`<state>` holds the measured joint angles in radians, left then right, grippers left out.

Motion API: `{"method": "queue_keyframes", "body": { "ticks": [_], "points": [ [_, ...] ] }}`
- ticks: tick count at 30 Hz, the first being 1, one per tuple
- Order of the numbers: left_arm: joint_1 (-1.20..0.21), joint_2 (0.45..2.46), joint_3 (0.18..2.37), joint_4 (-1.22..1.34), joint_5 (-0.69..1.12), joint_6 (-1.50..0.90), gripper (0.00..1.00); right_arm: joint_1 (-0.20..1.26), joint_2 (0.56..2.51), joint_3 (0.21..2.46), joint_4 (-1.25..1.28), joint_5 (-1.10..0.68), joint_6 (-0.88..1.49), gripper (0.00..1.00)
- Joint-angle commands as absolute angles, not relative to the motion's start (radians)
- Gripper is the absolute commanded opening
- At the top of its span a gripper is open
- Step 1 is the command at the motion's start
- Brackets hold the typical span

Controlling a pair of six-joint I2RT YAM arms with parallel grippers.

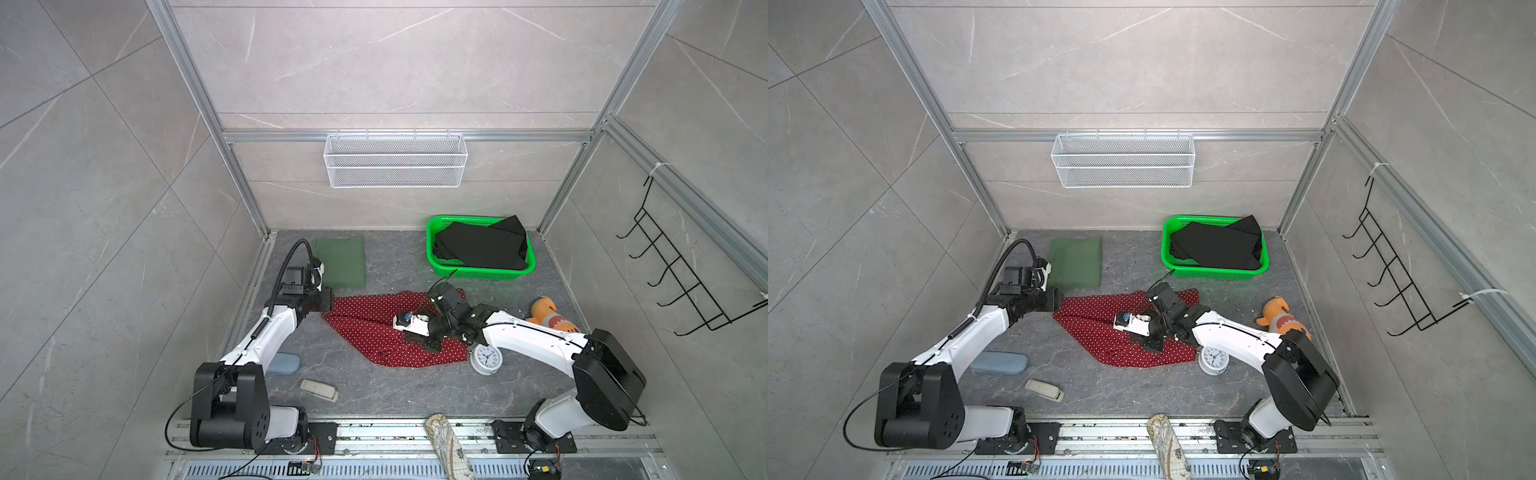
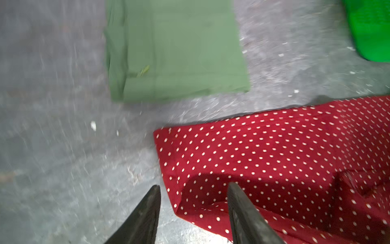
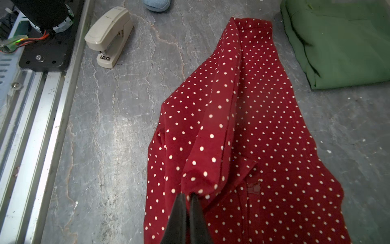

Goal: Fold and stack skirts
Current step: Fold the skirt at the center of the table.

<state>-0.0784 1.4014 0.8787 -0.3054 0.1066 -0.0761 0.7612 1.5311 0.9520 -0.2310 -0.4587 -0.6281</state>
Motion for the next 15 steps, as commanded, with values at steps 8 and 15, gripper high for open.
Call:
{"method": "queue_keyframes", "body": {
  "ticks": [8, 15],
  "points": [
    [-0.022, 1.615, 1.024, -0.366, 0.135, -0.248, 0.56, 0.812, 1.513, 0.927, -0.169, -0.399, -0.576, 0.0],
    [-0.017, 1.755, 1.104, -0.371, 0.135, -0.252, 0.56, 0.837, 1.516, 0.936, -0.168, -0.388, -0.568, 0.0]
  ]
}}
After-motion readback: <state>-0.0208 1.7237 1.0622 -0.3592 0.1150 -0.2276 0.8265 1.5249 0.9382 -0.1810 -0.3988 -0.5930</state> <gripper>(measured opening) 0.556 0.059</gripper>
